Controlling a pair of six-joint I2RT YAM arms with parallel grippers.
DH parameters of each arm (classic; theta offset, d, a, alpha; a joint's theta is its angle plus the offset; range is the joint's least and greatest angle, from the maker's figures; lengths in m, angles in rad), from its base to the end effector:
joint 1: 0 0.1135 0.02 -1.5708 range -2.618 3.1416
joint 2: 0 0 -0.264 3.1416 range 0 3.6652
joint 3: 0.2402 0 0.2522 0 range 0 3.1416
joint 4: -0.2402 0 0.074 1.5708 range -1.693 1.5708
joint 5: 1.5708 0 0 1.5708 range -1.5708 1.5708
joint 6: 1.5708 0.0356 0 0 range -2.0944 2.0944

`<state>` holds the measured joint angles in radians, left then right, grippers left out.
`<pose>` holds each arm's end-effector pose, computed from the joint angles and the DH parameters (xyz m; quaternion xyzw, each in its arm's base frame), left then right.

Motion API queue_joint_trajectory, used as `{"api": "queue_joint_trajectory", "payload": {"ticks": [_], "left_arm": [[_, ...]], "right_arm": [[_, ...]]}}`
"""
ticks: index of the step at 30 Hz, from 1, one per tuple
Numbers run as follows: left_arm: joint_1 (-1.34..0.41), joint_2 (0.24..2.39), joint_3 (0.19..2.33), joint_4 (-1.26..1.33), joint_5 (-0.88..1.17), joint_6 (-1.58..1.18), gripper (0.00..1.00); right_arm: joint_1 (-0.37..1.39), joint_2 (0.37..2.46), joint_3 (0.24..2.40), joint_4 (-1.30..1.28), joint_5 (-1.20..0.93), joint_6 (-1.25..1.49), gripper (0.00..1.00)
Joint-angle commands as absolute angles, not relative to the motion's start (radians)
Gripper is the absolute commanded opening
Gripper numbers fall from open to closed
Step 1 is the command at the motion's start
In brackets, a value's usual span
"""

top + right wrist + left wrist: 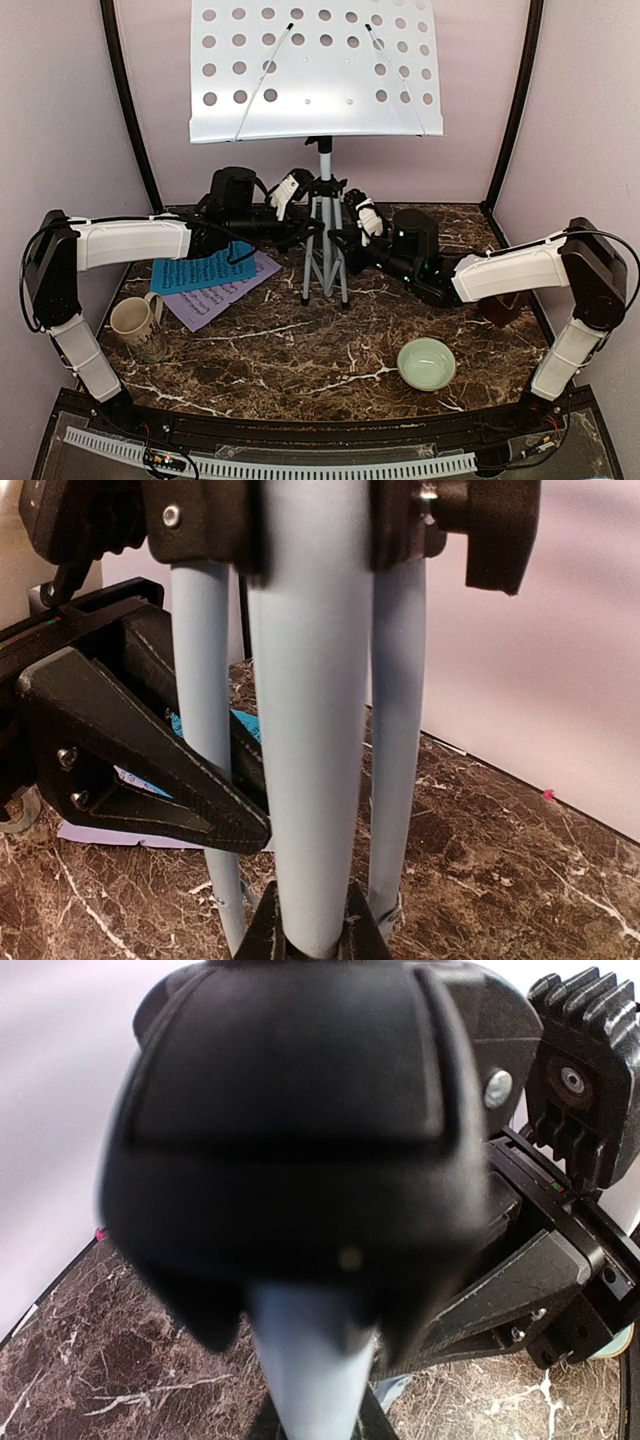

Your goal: Set up the instrument practice props

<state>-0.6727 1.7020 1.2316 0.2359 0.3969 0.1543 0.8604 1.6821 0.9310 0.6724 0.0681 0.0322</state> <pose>0.3074 -0.2625 0.2929 0.4211 0.6556 -0.3053 0.5474 0.2487 0.2854 0.2439 -0.2742 0.6812 0.2702 0.6227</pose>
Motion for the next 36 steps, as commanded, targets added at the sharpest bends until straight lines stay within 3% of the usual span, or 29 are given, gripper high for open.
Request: {"api": "queue_joint_trajectory", "payload": {"ticks": [1,16,23,36], "left_arm": [[-0.646,1.641,1.242,0.227,0.271,0.214,0.00],[-0.557,1.588,1.320,0.161,0.133,0.366,0.00],[-0.492,1.613,1.412,0.062,0.149,0.371,0.00],[-0.421,1.663,1.373,0.061,0.266,0.285,0.00]], "right_arm": [[0.862,1.605,0.919,0.635,0.151,0.008,0.00],[0.851,1.423,0.874,0.462,0.310,-0.032,0.00],[0.803,1.407,0.881,0.401,0.286,0.019,0.00],[0.745,1.432,0.914,0.323,0.207,0.062,0.00]]}}
